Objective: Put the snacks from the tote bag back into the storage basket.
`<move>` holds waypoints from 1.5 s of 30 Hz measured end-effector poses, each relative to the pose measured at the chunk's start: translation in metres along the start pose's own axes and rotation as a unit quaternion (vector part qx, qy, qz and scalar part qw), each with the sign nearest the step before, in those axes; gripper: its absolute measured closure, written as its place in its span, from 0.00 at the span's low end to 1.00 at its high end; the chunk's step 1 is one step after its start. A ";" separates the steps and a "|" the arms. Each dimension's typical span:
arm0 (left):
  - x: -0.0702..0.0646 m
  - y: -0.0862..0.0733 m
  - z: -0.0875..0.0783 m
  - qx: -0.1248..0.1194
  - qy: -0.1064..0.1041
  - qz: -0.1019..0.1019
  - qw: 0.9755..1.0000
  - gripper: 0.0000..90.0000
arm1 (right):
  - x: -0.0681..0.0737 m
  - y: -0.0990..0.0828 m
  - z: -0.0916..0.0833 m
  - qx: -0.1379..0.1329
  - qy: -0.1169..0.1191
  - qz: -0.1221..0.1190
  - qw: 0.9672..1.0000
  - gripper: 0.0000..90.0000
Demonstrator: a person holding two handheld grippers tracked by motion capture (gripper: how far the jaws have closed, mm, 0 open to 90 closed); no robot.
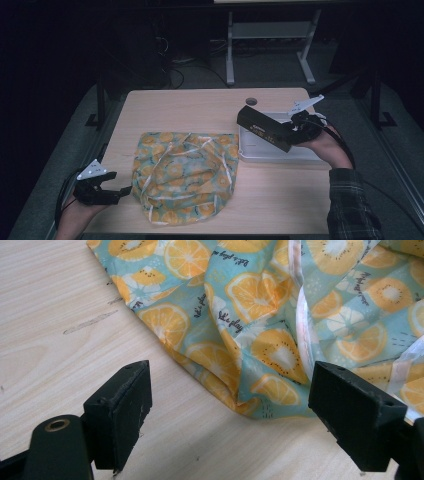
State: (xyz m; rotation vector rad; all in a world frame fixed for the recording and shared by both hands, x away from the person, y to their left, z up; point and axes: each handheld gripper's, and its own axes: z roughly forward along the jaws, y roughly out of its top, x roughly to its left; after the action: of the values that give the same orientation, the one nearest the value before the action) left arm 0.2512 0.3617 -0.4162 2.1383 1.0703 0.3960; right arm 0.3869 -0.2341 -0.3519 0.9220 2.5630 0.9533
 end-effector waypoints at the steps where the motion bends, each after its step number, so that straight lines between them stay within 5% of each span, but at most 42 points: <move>1: 0.000 0.000 0.000 0.000 0.000 0.000 1.000 0.19 | -0.002 -0.001 0.000 0.000 -0.003 0.002 1.000 0.47; 18: 0.001 -0.001 0.002 0.001 0.000 -0.002 1.000 0.19 | -0.031 -0.031 0.015 0.018 -0.019 0.030 0.999 0.47; 45: 0.002 -0.001 0.002 0.008 0.003 -0.003 1.000 0.19 | -0.035 -0.052 0.039 0.052 -0.014 0.026 0.998 0.46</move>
State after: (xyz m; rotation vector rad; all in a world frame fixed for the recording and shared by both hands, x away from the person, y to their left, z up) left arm 0.2527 0.3627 -0.4185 2.1483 1.0857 0.3918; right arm 0.4059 -0.2682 -0.4150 1.0285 2.5975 0.8218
